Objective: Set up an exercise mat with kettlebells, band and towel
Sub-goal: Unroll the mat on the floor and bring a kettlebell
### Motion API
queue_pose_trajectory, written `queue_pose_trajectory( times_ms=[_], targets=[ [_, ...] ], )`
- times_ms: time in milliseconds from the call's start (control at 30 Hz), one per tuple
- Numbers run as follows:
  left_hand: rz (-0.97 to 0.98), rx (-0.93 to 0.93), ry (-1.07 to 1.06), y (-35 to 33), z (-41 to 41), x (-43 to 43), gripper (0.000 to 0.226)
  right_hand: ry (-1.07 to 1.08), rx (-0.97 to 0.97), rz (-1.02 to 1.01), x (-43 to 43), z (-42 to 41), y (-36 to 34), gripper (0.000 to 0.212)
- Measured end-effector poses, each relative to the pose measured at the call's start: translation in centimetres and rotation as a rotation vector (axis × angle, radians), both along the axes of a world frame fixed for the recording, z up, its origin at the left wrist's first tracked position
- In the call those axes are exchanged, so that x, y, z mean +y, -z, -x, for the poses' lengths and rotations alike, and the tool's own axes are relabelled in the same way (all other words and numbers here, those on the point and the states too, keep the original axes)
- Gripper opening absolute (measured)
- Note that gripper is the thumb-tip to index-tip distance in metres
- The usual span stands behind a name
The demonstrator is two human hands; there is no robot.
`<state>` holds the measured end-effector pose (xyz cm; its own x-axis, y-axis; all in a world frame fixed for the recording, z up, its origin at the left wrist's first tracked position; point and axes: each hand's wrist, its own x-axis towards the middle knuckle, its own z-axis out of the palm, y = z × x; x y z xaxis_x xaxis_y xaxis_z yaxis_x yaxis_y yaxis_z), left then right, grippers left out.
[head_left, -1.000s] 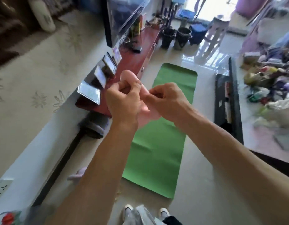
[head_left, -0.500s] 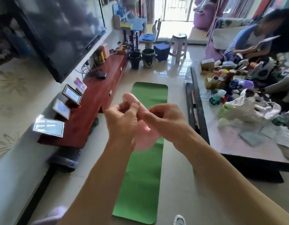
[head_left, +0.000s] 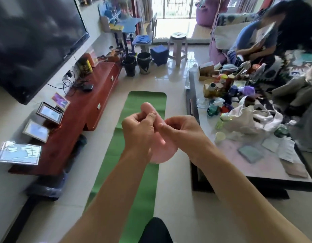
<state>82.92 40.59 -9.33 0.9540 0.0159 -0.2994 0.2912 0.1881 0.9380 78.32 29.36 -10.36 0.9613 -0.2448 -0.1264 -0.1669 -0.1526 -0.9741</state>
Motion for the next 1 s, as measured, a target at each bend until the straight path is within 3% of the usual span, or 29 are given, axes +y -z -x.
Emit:
queue_pose_trajectory(
  times_ms=[133,400,600,867,1000],
  targets=[
    [-0.001,0.04,0.016,0.7,-4.1,-3.7,0.011,0.062,0.033,-0.147,-2.8,-3.8,1.4,0.033],
    [-0.069,0.067,0.136,3.2,-18.0,-9.2,0.014,0.042,0.167,-0.174,-9.2,-17.7,2.1,0.02],
    [-0.12,0.017,0.183,1.0,-29.0,-12.3,0.017,0.061,0.126,-0.173,-11.8,-28.7,0.2,0.03],
    [-0.028,0.117,0.115,0.1,-43.0,-16.1,0.018,0.087,0.097,-0.245,-14.8,-43.6,1.1,0.023],
    [-0.088,0.179,0.066,2.3,-51.0,-17.9,0.017,0.032,0.174,-0.298,-16.8,-52.6,3.7,0.02]
  ],
)
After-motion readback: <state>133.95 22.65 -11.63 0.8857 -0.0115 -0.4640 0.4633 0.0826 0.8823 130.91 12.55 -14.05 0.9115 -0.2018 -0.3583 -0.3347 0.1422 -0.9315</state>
